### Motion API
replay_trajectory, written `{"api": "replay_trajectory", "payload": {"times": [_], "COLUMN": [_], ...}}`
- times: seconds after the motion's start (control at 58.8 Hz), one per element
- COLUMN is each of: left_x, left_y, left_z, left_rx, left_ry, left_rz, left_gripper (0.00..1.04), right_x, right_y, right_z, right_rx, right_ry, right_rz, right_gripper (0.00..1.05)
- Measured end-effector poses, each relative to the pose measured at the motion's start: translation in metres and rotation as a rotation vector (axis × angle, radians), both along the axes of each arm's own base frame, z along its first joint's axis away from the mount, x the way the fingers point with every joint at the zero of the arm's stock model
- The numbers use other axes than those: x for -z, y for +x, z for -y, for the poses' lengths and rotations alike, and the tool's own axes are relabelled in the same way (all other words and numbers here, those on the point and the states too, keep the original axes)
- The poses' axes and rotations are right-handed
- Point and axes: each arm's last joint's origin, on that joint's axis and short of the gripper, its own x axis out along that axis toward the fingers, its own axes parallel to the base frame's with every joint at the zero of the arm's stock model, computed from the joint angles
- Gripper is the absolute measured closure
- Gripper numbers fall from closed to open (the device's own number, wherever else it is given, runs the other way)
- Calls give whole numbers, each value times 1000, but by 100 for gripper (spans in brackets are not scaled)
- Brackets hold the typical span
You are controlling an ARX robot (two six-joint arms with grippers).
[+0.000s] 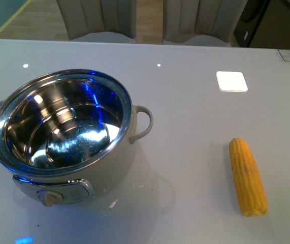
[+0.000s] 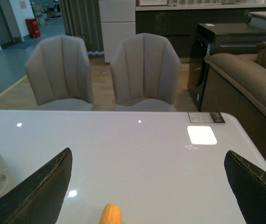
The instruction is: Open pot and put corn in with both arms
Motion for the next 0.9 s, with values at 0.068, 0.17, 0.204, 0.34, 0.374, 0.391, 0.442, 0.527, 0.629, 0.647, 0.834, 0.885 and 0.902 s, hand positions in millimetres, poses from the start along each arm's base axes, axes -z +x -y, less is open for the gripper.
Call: {"api": "replay_trajectory", "payload": {"times": [0.068,0.17,0.204,0.34,0.374,0.391,0.442,0.527,0.629,0.647,0.834,0.885,0.902], "left_x": [0,0,-1,-10,-15,-19,-30,-56,-86,-89,-135,-144,-146], "left_y": [1,1,1,3,4,4,5,3,-4,-5,-32,-34,-34], "left_z": [0,0,0,-1,-1,-2,-3,-3,-2,-2,-2,-4,-4], "left_rx": [-4,-5,-6,-8,-8,-9,-13,-3,22,23,49,44,42], "left_ry": [12,23,24,36,40,42,41,50,61,62,66,82,86], "left_rz": [-4,-8,-9,3,11,17,42,89,133,137,189,211,216], "left_gripper": [47,31,26,6,6,7,8,7,7,7,7,7,7], "right_x": [0,0,0,0,0,0,0,0,0,0,0,0,0], "right_y": [0,0,0,0,0,0,0,0,0,0,0,0,0], "right_z": [0,0,0,0,0,0,0,0,0,0,0,0,0], "right_rx": [0,0,0,0,0,0,0,0,0,0,0,0,0], "right_ry": [0,0,0,0,0,0,0,0,0,0,0,0,0], "right_rz": [0,0,0,0,0,0,0,0,0,0,0,0,0], "right_gripper": [9,9,9,9,9,9,9,9,9,9,9,9,9]}}
